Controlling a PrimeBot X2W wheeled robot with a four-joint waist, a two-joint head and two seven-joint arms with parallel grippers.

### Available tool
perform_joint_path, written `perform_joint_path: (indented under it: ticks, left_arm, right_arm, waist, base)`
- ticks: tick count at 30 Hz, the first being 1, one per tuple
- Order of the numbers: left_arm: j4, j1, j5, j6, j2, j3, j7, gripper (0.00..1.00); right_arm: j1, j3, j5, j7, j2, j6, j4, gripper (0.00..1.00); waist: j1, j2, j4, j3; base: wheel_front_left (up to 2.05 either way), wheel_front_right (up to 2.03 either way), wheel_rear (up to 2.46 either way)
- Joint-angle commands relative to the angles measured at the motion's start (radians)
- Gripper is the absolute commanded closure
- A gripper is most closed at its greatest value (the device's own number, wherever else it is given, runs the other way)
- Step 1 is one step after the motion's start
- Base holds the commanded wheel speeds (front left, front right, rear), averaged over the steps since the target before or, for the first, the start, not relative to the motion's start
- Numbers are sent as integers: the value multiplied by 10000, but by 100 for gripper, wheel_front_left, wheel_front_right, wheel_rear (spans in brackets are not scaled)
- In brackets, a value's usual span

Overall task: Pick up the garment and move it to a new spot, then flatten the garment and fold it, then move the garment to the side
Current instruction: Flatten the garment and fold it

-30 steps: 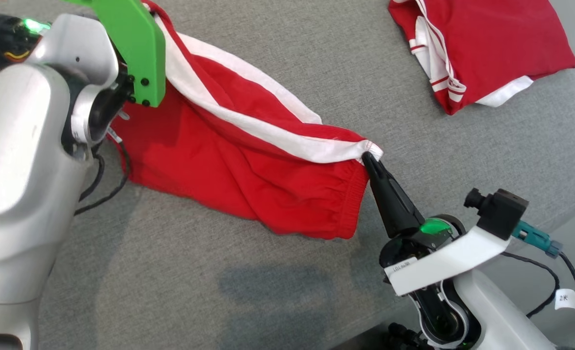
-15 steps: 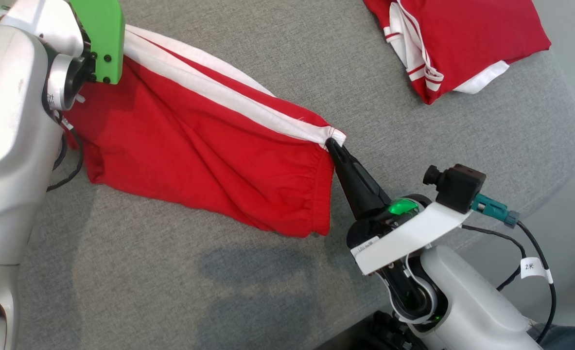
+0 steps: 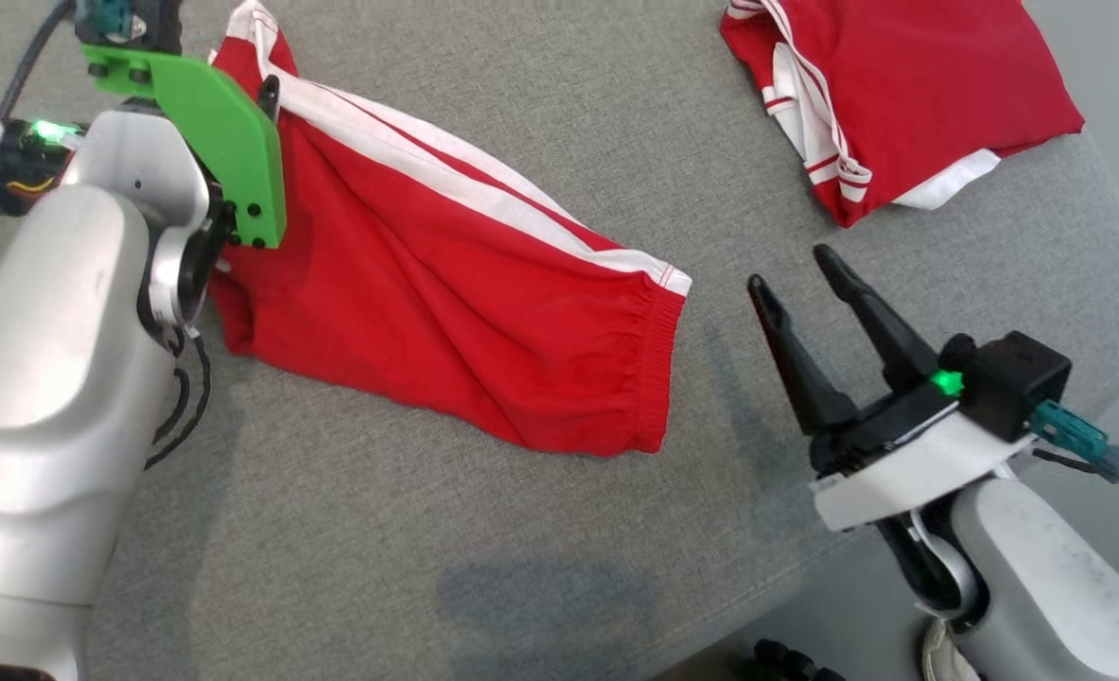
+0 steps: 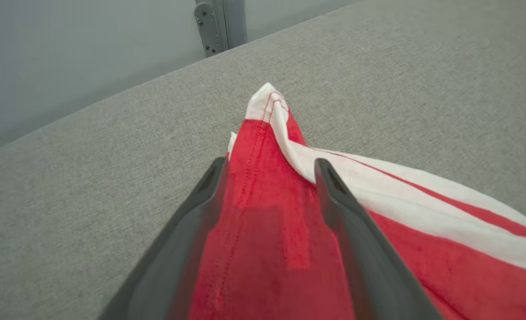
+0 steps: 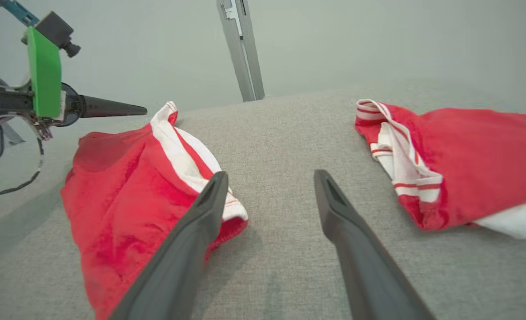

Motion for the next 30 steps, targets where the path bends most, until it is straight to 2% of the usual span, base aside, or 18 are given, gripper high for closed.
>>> perform_joint_path:
  ticks: [1, 6, 13, 20, 25, 26, 27, 28, 30]
  left_arm:
    - [-274, 346, 258, 123, 106, -22, -678, 0]
    - [-494, 1301, 677, 601, -231, -142, -2516, 0]
    - [855, 966, 973, 670, -699, -339, -3749, 0]
    - [2545, 780, 349, -54, -945, -320, -3159, 0]
    - [3151, 846, 4, -468, -1049, -434, -2562, 0]
    - [3202, 922, -112, -572, -1111, -450, -2493, 15]
    - [3233, 1028, -225, -651, -1194, -427, -2457, 79]
    - [3261, 1136, -285, -747, -1252, -439, -2392, 100]
    - [3301, 1406, -490, -911, -1389, -434, -2337, 100]
  right_arm:
    - [351, -329, -543, -26, -116, 2, -223, 0]
    - [1279, -1598, -1646, -26, -179, 0, -1004, 0]
    - [1407, -2035, -2425, -26, -173, 0, -1391, 0]
    - [1471, -2130, -2440, -28, -60, 0, -1455, 0]
    - [1720, -2340, -2564, -26, 112, 0, -1513, 0]
    - [1824, -2360, -2616, -26, 157, 0, -1515, 0]
    - [1886, -2397, -2694, -26, 192, 0, -1511, 0]
    - [1934, -2431, -2735, -26, 223, 0, -1498, 0]
    - [2097, -2479, -2823, -28, 301, 0, -1433, 0]
  waist:
    - [0, 0, 327, -430]
    - [0, 0, 801, -541]
    - [0, 0, 1063, -283]
    - [0, 0, 981, -248]
    - [0, 0, 919, -414]
    - [0, 0, 905, -481]
    - [0, 0, 887, -559]
    - [0, 0, 873, -635]
    - [0, 0, 862, -829]
  base:
    - [0, 0, 0]
    - [0, 0, 0]
    - [0, 0, 0]
    - [0, 0, 0]
    - [0, 0, 0]
    - [0, 0, 0]
    - [0, 0, 0]
    - [0, 0, 0]
    - [0, 0, 0]
